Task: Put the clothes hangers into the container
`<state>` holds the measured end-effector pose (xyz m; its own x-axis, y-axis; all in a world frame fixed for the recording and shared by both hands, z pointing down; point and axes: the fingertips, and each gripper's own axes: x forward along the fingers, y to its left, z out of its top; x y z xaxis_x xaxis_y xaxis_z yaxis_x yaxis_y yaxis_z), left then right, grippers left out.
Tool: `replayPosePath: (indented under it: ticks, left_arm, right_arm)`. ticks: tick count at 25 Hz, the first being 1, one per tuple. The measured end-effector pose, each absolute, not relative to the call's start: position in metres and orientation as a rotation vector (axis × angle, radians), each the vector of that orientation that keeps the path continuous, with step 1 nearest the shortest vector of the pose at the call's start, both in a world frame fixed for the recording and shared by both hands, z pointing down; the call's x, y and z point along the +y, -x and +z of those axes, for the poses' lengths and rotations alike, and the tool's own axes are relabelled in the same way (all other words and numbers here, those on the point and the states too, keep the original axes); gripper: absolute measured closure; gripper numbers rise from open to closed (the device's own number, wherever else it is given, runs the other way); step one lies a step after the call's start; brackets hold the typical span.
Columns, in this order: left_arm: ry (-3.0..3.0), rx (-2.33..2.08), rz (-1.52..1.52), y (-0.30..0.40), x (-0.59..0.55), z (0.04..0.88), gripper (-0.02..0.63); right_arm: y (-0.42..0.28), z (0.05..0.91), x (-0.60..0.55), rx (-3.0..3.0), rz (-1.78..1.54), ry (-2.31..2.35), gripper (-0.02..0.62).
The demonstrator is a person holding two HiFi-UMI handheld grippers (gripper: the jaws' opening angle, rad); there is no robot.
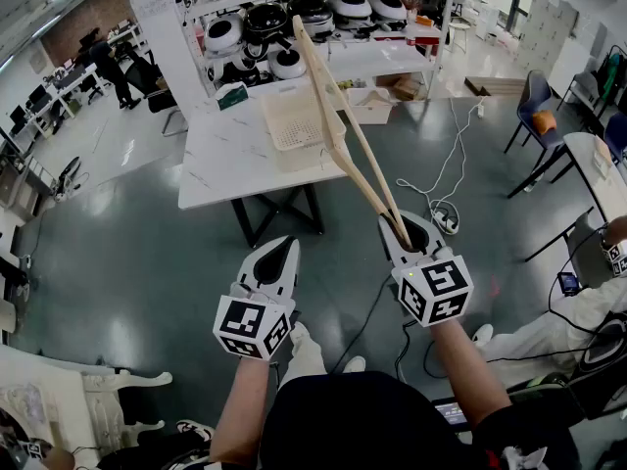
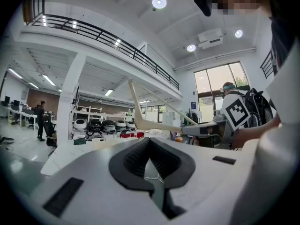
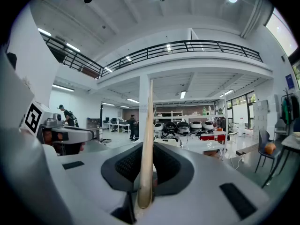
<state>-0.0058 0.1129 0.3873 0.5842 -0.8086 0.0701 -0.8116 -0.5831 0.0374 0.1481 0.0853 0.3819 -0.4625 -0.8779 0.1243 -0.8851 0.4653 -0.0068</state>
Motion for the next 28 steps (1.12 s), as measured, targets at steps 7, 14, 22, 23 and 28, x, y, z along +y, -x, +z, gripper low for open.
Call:
replayPosePath:
  ticks: [7,14,22,23,28]
  left_arm:
    - [-2.734,-1.402,0.065,0.009,0.113,0.390,0.601]
    - [-2.730,-1.407,0.063,0.007,0.116,0.389,0.601]
    - [-2.743,-1.405,0.050,0.005,0.117,0.382,0.601]
    - [-2.733,-1.395,0.023,0.005,0.117,0.380,0.601]
    - [-2.714,-1.387,-0.011,0.003,0.111,0.379,0.601]
  right_arm:
    - [-0.147,0.386,0.086,-2.607,0.142,-1.576,0.531]
    - [-0.147,0.384,0.088,-2.615,0.142,-1.567,0.531]
    - [-0.145,0.384,0.088,-2.632,0.134,-1.555,0.531]
    - [-0.146,0.385,0.087,-2.631,0.135,-1.553,0.531]
    - [-0.150,0.385,0.083,-2.623,0.131,-1.552,0.531]
